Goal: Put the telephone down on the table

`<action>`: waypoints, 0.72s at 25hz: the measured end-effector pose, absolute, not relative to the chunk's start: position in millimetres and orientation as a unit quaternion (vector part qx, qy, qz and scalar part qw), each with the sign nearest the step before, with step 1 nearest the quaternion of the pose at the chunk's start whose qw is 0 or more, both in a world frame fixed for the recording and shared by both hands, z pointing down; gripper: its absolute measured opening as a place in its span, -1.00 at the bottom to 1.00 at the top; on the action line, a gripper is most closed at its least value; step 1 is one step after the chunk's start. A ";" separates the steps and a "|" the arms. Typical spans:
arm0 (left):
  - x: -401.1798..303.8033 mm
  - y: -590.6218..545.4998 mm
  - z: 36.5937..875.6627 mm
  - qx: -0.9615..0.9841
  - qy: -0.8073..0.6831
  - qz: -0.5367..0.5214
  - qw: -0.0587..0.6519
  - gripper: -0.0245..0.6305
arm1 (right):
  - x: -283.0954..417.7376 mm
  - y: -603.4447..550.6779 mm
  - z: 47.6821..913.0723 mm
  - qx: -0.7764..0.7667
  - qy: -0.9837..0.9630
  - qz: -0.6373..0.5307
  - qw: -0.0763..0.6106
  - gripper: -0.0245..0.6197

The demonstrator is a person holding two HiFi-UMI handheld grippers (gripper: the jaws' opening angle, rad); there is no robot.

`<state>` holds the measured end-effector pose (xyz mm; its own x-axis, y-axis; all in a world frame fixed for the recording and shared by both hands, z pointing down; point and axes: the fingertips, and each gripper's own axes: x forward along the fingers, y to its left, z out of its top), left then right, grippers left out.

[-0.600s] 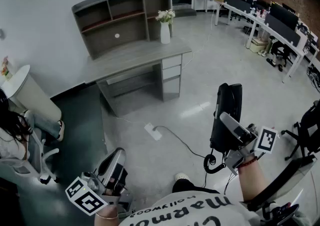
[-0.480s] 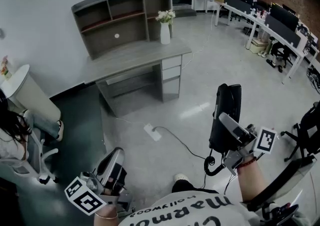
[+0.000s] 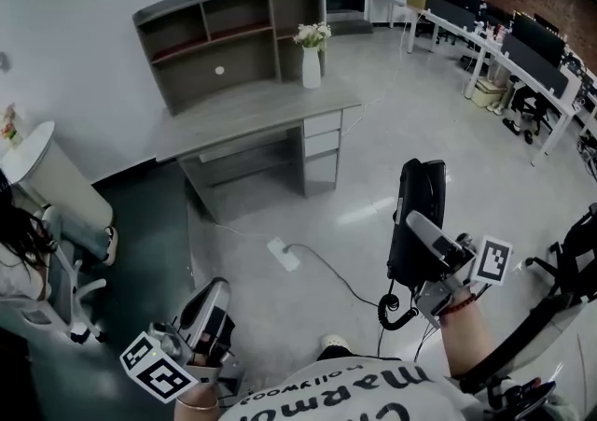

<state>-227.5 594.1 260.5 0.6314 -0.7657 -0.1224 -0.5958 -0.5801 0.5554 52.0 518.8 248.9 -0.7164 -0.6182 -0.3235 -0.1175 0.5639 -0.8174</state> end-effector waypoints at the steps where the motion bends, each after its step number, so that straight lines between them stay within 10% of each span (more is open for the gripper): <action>1: -225.2 590.3 262.1 0.870 -0.395 -0.175 0.238 -0.90 | 55.5 512.7 250.4 -0.221 0.828 -0.415 0.305 -0.04; 18: -170.3 496.9 291.5 0.840 -0.461 -0.165 0.234 -0.90 | 106.8 410.8 267.1 -0.247 0.879 -0.352 0.206 -0.04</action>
